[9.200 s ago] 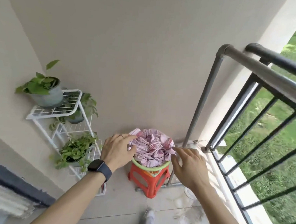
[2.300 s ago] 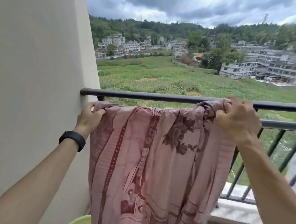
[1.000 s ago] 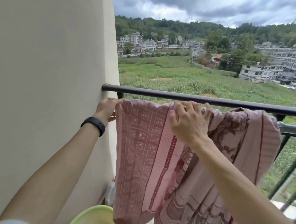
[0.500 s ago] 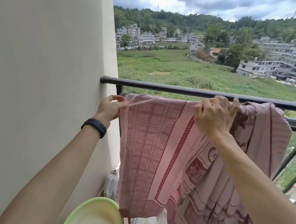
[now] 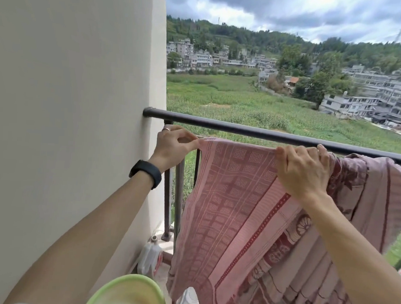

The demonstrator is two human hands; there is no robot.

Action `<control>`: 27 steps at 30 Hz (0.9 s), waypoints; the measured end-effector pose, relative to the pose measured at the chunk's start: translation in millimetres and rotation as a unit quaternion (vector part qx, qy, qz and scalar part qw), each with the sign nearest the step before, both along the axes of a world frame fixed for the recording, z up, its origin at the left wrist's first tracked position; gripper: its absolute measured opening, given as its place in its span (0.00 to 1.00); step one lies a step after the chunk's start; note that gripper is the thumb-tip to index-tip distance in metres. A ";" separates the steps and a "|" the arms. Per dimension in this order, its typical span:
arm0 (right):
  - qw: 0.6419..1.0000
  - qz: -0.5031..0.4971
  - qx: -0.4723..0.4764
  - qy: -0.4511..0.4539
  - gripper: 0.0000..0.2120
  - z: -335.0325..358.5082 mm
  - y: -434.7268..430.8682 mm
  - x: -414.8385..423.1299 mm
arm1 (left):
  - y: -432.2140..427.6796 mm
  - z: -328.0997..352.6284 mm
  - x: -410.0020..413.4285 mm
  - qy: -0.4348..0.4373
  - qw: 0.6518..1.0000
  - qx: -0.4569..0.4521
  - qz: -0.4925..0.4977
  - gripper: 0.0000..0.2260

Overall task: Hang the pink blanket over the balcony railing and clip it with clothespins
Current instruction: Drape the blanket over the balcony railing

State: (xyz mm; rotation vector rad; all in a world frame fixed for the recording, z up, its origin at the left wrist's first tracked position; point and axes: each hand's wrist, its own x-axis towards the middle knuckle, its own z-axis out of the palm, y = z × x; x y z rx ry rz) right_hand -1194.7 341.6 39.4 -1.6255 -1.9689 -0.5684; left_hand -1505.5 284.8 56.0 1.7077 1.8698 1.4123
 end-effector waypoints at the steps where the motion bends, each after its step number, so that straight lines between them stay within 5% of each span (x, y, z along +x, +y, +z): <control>1: 1.000 -0.011 -0.006 0.003 0.31 -1.5 -0.9 3.8 | 3.9 0.2 4.3 0.056 0.998 0.003 0.005 0.09; 6: 0.997 0.002 -0.034 0.074 0.21 0.4 -2.3 -21.5 | 21.9 4.6 24.7 0.208 0.977 -0.036 -0.036 0.26; 9: 0.994 0.039 -0.041 0.094 0.19 18.1 -11.6 -28.2 | 20.3 24.2 35.1 0.346 0.937 -0.030 -0.044 0.19; 16: 0.997 0.070 -0.027 0.020 0.21 9.8 -17.9 -36.9 | 19.2 35.6 -16.4 0.393 0.917 0.057 -0.034 0.16; 19: 0.997 0.060 -0.033 0.025 0.23 17.1 -12.5 -42.3 | 18.7 49.3 -26.9 0.337 0.938 0.064 -0.039 0.12; 25: 0.997 0.038 -0.034 0.065 0.25 31.6 -9.3 -60.3 | 6.6 75.9 -5.3 0.045 0.988 0.133 -0.065 0.11; 27: 0.996 0.046 -0.025 0.073 0.22 36.7 -8.8 -69.7 | 4.6 72.0 -7.6 0.019 0.991 0.116 -0.060 0.11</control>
